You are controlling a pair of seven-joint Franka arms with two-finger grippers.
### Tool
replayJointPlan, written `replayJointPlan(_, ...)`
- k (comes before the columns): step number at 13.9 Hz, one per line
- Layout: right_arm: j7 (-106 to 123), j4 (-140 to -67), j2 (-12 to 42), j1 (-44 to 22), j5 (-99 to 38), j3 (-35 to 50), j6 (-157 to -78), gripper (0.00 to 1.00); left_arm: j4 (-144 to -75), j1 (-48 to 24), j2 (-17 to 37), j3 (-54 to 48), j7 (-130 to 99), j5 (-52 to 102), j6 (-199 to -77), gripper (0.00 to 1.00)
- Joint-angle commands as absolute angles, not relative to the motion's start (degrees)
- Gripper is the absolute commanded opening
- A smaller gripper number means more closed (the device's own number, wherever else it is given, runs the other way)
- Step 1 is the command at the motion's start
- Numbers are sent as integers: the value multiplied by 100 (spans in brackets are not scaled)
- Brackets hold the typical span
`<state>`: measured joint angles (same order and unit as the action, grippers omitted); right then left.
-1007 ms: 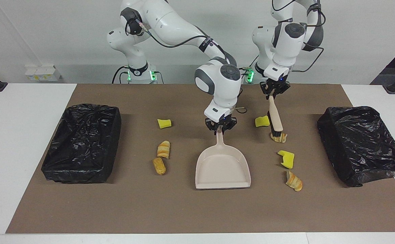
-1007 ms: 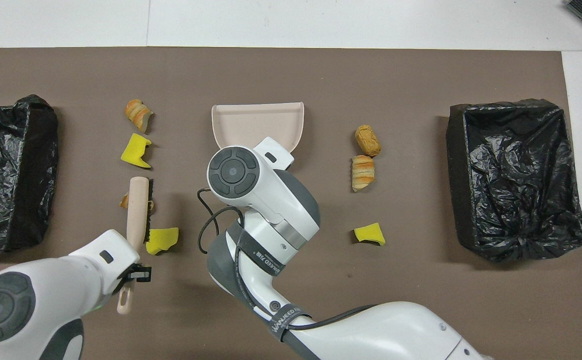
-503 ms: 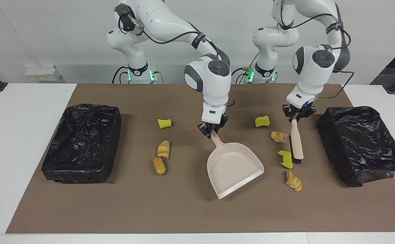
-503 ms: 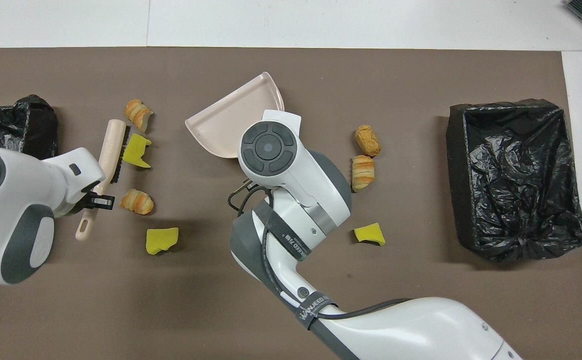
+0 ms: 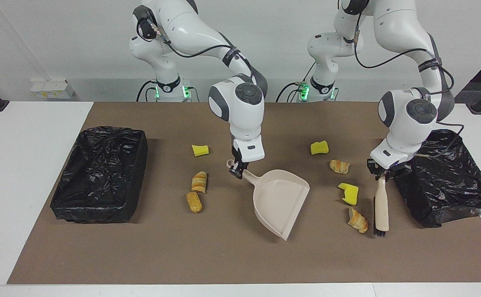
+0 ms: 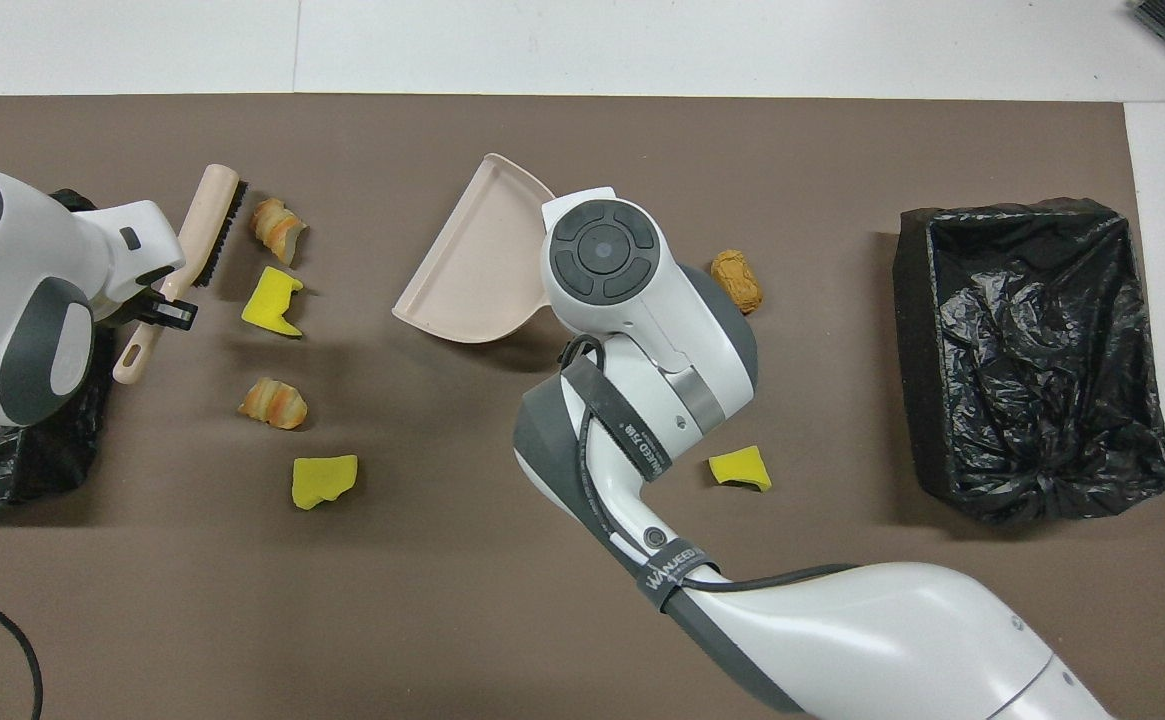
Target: Sweep and dump trash in bin
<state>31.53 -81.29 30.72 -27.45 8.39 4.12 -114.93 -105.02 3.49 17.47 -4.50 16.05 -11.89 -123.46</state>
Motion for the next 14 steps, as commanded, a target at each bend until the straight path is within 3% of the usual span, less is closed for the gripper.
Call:
replayJointPlan(1, 4180, -8262, 3006, -2567, 984, 466, -11584, 0, -10327, 405, 1837, -545, 2492, -1160, -11946, 0)
replayJointPlan(6, 5334, -8279, 3067, -2417, 1292, 466, -11839, 0, -10510, -113, 1565, -563, 3498, -1151, -10891, 0)
replayJointPlan(12, 6170, -8569, 3059, -2382, 1573, 466, -12058, 0, -11530, -957, 915, -563, 3455, -1143, -10845, 0)
replayJointPlan(14, 6371, -8666, 3041, -2373, 1617, 466, -12198, 0, -11514, -967, 896, -563, 3131, -1134, -10837, 0)
